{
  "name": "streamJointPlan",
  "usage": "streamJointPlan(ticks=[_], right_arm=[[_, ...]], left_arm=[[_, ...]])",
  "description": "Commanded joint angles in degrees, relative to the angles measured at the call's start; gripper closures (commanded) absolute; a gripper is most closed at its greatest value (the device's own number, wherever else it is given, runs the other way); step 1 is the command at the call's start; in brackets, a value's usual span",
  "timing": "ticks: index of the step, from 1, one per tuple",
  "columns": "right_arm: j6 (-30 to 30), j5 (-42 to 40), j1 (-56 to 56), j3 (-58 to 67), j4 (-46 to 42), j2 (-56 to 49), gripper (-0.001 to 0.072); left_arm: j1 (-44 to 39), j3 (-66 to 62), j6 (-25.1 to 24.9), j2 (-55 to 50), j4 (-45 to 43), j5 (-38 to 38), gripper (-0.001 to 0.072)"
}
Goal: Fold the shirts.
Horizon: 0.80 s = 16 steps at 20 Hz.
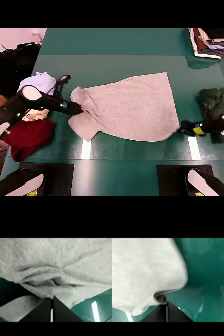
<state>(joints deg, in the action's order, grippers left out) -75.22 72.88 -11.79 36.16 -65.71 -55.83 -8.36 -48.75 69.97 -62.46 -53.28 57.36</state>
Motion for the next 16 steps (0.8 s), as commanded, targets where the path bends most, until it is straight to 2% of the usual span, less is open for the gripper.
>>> streamJointPlan(ticks=[1, 5, 9, 13, 16], right_arm=[[-1.4, -0.2, 2.8, 9.7, 0.2, 6.6, 0.0701], [-3.9, -3.2, 6.8, 25.0, 0.2, 13.6, 0.0702], [-5.2, -8.1, 8.4, 40.9, 0.0, 18.9, 0.0702], [-5.5, -11.6, 8.4, 54.8, -0.3, 20.9, 0.0702], [-5.5, -11.3, 8.4, 63.3, -0.6, 19.7, 0.0702]], left_arm=[[0.0, -5.3, 3.0, 7.8, -2.8, -0.2, 0.0685], [0.0, -21.7, 5.7, 14.5, -3.3, 1.5, 0.0686], [0.0, -46.0, 6.5, 14.8, -3.4, 5.4, 0.0685], [0.0, -68.5, 7.0, 14.8, -3.8, 5.2, 0.0686], [0.0, -78.1, 8.1, 15.5, -4.0, 4.0, 0.0686]])
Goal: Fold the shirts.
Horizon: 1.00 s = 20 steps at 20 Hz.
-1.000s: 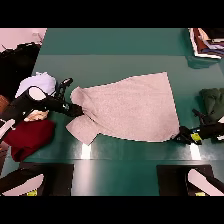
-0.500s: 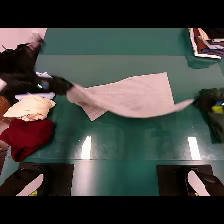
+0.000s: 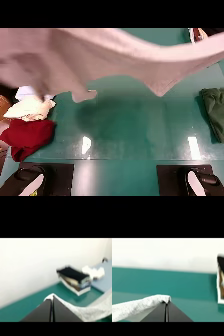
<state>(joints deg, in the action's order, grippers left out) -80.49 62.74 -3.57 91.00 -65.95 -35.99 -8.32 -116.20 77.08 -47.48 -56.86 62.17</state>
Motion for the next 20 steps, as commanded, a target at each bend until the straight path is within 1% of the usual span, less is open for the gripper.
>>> streamJointPlan(ticks=[1, 3, 4, 6, 8, 10, 12, 14, 16, 18, 20], right_arm=[[-0.3, -0.6, 0.2, 11.2, -0.3, -1.0, 0.0702], [-0.4, 1.5, 0.2, 17.2, -0.5, -4.0, 0.0703], [-1.7, 3.7, 0.2, 20.5, -1.7, -6.1, 0.0703], [-4.3, 9.7, 0.2, 26.1, -3.5, -11.4, 0.0703], [-6.5, 16.1, 0.2, 28.4, -3.5, -17.6, 0.0703], [-7.7, 21.2, 0.2, 25.7, -3.2, -23.5, 0.0703], [-8.1, 25.0, 0.2, 19.4, -3.1, -29.2, 0.0703], [-8.6, 28.1, 0.3, 12.5, -3.0, -34.8, 0.0703], [-8.5, 27.7, 0.2, 6.1, -3.1, -40.4, 0.0703], [-8.3, 24.0, 0.2, 1.8, -3.1, -46.2, 0.0703], [-6.9, 18.1, 0.2, 0.3, -3.1, -52.1, 0.0703]], left_arm=[[0.0, -11.9, 1.4, 0.7, -0.4, -1.6, 0.0686], [0.0, -13.3, 4.1, 0.7, -1.3, -1.6, 0.0686], [0.0, -12.6, 5.5, 0.5, -3.0, -1.1, 0.0686], [0.0, -6.7, 8.2, 0.3, -8.3, -0.7, 0.0686], [0.0, 3.5, 8.6, -0.3, -11.7, -0.5, 0.0686], [0.0, 13.7, 8.5, -3.4, -11.6, 2.4, 0.0686], [0.0, 21.7, 8.4, -9.3, -11.5, 8.3, 0.0685], [0.0, 28.4, 8.0, -16.1, -11.3, 11.0, 0.0684], [0.0, 33.2, 7.8, -23.6, -10.5, 8.8, 0.0685], [0.0, 34.2, 5.0, -31.8, -9.5, 4.8, 0.0685], [0.0, 33.9, 0.2, -38.3, -8.5, -3.0, 0.0685]])
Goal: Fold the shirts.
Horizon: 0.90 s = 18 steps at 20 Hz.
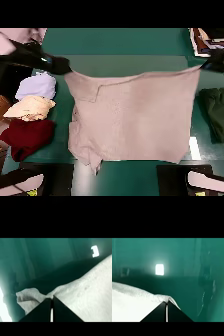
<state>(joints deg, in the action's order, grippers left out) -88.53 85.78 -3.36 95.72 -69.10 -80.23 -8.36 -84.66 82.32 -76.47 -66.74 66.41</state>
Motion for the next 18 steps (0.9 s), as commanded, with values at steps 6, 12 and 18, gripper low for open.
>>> streamJointPlan(ticks=[6, 12, 18], right_arm=[[1.9, -15.2, 0.0, 6.5, 0.1, -20.2, 0.0703], [9.4, -7.2, 0.1, 3.7, -2.0, -16.5, 0.0703], [9.4, -13.1, 0.2, -16.4, -2.4, -7.8, 0.0702]], left_arm=[[0.0, -5.6, -6.4, -17.0, 0.9, -23.9, 0.0685], [0.5, -9.0, -3.1, -16.3, -4.7, -1.1, 0.0686], [0.4, 4.5, -2.8, -14.1, -4.7, -0.9, 0.0685]])
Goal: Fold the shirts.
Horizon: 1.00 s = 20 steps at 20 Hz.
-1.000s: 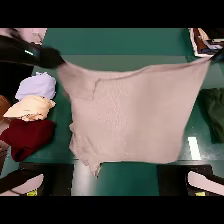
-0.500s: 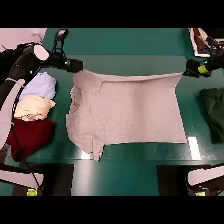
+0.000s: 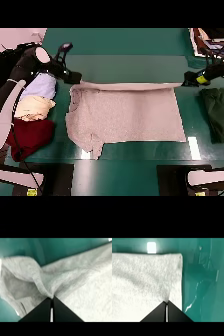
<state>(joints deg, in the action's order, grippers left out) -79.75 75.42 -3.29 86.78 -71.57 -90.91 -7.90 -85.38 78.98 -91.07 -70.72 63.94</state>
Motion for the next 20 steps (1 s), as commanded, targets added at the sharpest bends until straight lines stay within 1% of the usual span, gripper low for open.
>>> streamJointPlan(ticks=[1, 3, 4, 5, 6, 7, 8, 10, 12, 15, 18, 19, 20], right_arm=[[0.6, -3.8, 0.1, -9.6, 0.1, 3.2, 0.0702], [0.6, -3.9, 0.1, -12.3, 0.1, 3.1, 0.0701], [0.6, -3.8, 0.1, -13.0, 0.1, 3.1, 0.0694], [0.4, -3.3, 0.1, -13.3, 0.2, 3.2, 0.0481], [-0.6, -2.6, 0.0, -13.1, 0.3, 3.2, 0.0296], [-1.3, -1.7, -0.2, -13.1, 1.3, 3.8, 0.0298], [-1.2, -0.4, -0.7, -13.1, 1.9, 4.9, 0.0303], [-1.2, 1.2, -1.1, -14.7, 1.9, 8.7, 0.0304], [-1.2, 1.8, -1.7, -18.2, 1.6, 13.7, 0.0304], [-1.2, 1.1, -1.7, -23.8, 1.6, 20.9, 0.0304], [-1.2, -0.4, -1.7, -26.8, 1.6, 25.9, 0.0304], [-1.2, -0.4, -1.7, -26.8, 1.6, 26.7, 0.0304], [-1.2, -0.5, -1.7, -26.8, 1.7, 27.5, 0.0304]], left_arm=[[0.0, 6.9, 0.6, 0.5, -0.6, 0.8, 0.0685], [0.0, 8.6, 1.1, 0.5, -0.6, 0.6, 0.0684], [0.0, 8.7, 2.8, 0.5, -0.7, 1.3, 0.0598], [0.0, 8.6, 3.8, 0.7, -0.7, 1.9, 0.0240], [0.0, 8.5, 4.5, 1.2, -0.7, 2.9, 0.0092], [0.0, 8.5, 4.6, 2.3, -1.2, 4.0, 0.0184], [0.0, 8.6, 4.6, 4.1, -2.0, 6.0, 0.0208], [0.0, 10.2, 4.6, 9.3, -5.5, 10.5, 0.0208], [0.0, 17.7, 5.9, 17.2, -6.7, 13.0, 0.0208], [0.0, 34.0, 11.2, 30.5, -3.7, 13.4, 0.0207], [0.0, 48.4, 18.2, 42.5, -0.8, 12.9, 0.0207], [0.0, 52.0, 19.7, 45.2, 0.9, 12.9, 0.0207], [0.0, 54.7, 19.9, 46.8, 3.0, 12.6, 0.0207]])
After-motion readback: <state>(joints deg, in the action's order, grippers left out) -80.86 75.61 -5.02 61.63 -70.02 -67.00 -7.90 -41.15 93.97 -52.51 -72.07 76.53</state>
